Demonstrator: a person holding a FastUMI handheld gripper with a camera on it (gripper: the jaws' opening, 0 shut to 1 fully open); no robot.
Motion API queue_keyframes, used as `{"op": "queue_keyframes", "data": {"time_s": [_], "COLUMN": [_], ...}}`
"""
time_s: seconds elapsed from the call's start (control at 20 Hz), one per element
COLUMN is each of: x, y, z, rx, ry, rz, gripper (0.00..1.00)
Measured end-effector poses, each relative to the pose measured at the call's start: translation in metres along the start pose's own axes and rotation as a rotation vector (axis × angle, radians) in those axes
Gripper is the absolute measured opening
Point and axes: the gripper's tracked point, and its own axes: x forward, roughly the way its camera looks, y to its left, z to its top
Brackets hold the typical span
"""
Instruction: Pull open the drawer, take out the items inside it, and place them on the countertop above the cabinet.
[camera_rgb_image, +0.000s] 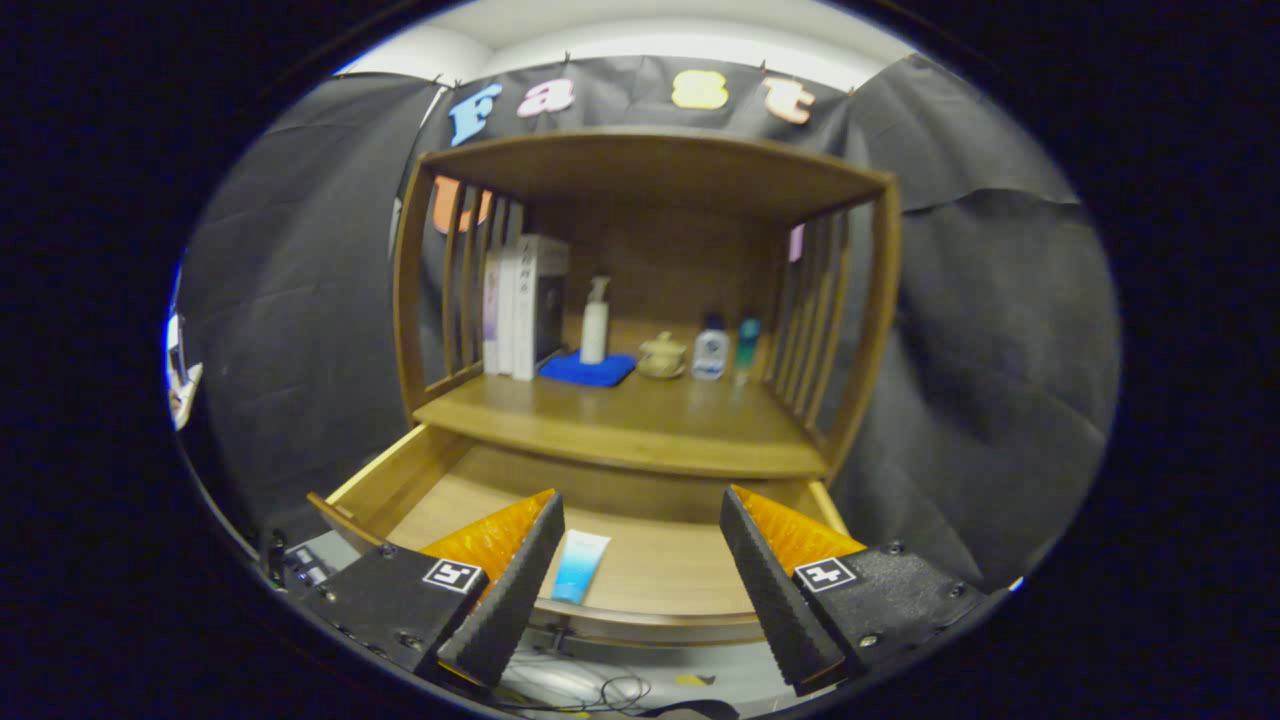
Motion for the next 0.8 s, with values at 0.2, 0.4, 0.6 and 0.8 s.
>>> {"op": "queue_keyframes", "data": {"time_s": [0.2,0.4,0.6,0.8], "x": [0.051,0.082,0.101,0.107], "y": [0.001,0.009,0.024,0.029], "z": [-0.035,-0.067,-0.085,-0.101], "rx": [0.074,0.123,0.085,0.067], "ry": [0.342,0.566,0.677,0.765], "rz": [0.020,0.004,-0.032,-0.055], "gripper": [0.98,0.94,0.92,0.87]}}
